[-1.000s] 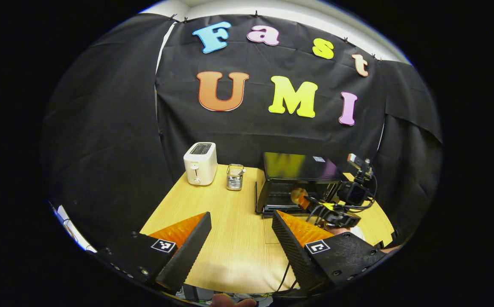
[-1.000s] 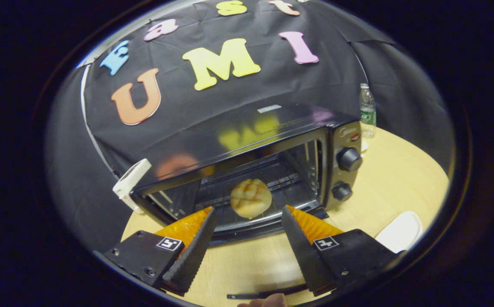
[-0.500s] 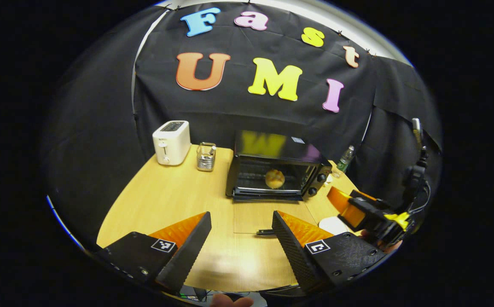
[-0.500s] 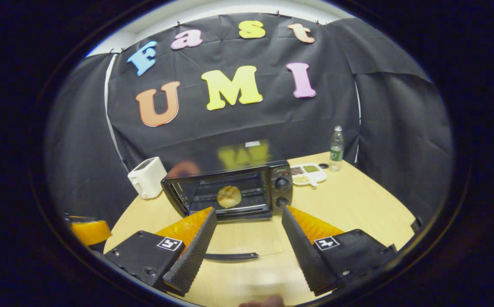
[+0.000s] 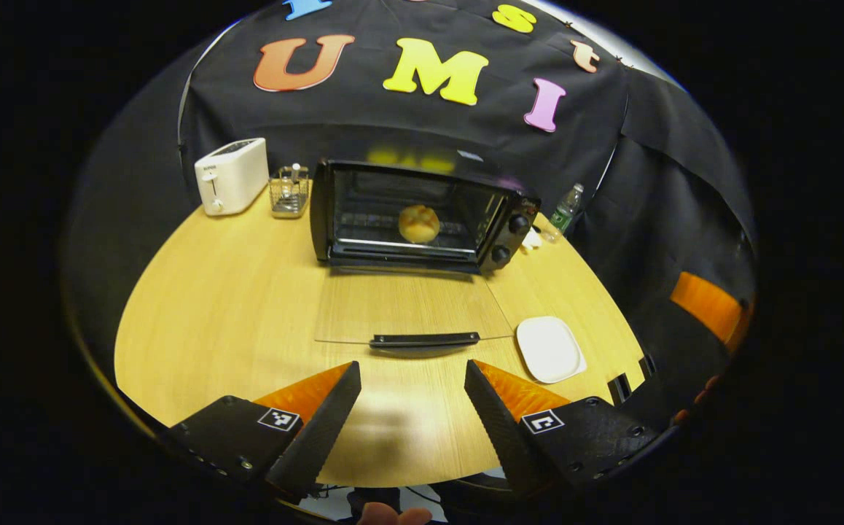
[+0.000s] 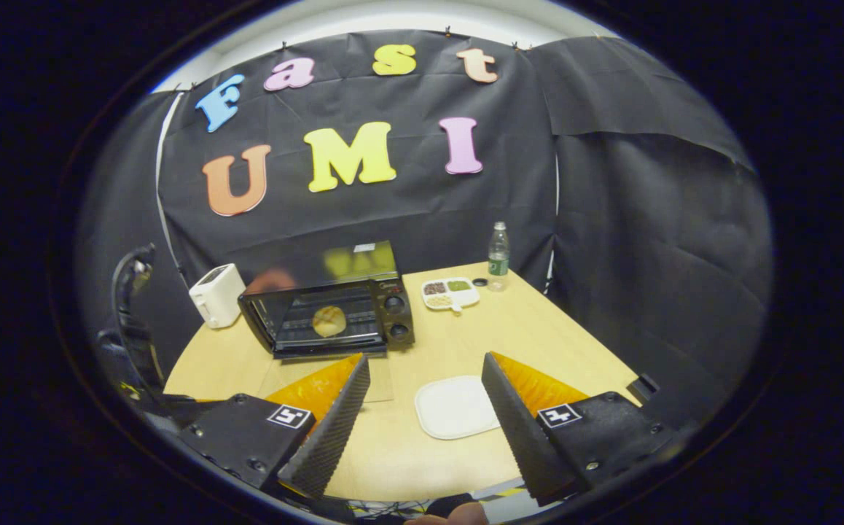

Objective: Open the electric oven with the left hand, put the food in, and close the electric oven.

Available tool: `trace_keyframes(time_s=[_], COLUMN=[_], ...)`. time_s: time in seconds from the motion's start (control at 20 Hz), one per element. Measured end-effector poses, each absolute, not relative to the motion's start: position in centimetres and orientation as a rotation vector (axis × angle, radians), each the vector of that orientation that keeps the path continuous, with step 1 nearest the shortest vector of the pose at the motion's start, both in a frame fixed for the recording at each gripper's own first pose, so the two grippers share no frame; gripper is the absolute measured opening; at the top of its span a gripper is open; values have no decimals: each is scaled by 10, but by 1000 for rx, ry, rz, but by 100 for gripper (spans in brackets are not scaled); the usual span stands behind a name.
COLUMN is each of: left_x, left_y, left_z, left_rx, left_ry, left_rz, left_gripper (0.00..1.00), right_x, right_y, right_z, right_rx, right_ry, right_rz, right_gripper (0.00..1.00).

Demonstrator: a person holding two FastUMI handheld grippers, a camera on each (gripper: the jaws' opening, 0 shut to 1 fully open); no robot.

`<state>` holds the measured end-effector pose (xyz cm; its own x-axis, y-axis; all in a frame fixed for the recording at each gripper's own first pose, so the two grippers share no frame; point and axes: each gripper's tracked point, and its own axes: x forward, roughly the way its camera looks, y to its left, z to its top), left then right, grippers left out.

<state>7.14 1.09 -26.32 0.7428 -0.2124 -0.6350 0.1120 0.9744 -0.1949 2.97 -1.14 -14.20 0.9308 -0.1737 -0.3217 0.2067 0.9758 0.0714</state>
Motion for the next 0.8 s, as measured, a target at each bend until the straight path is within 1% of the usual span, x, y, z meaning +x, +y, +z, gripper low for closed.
trace_keyframes(time_s=[0.2, 0.5, 0.55, 0.6, 0.7, 0.75, 0.8], left_x=[91, 120, 125, 128, 135, 139, 138], left_y=[-8, -30, -31, -31, -31, -32, -34], left_z=[-313, -353, -357, -363, -372, -369, -371], left_rx=[-166, -119, -112, -100, -79, -70, -65], left_ry=[763, 791, 789, 794, 804, 776, 783], left_rz=[-157, -154, -149, -141, -117, -111, -108], left_gripper=[95, 95, 83, 95, 95, 96, 93], right_x=[0, -47, -54, -60, -67, -70, -73], right_y=[-46, -102, -108, -113, -121, -125, -128], right_z=[-145, -154, -156, -157, -156, -154, -151], right_rx=[96, 125, 128, 131, 139, 144, 147], right_ry=[351, 383, 393, 398, 398, 393, 382], right_rz=[-266, -423, -442, -459, -490, -500, -512], right_gripper=[96, 96, 96, 97, 96, 96, 97])
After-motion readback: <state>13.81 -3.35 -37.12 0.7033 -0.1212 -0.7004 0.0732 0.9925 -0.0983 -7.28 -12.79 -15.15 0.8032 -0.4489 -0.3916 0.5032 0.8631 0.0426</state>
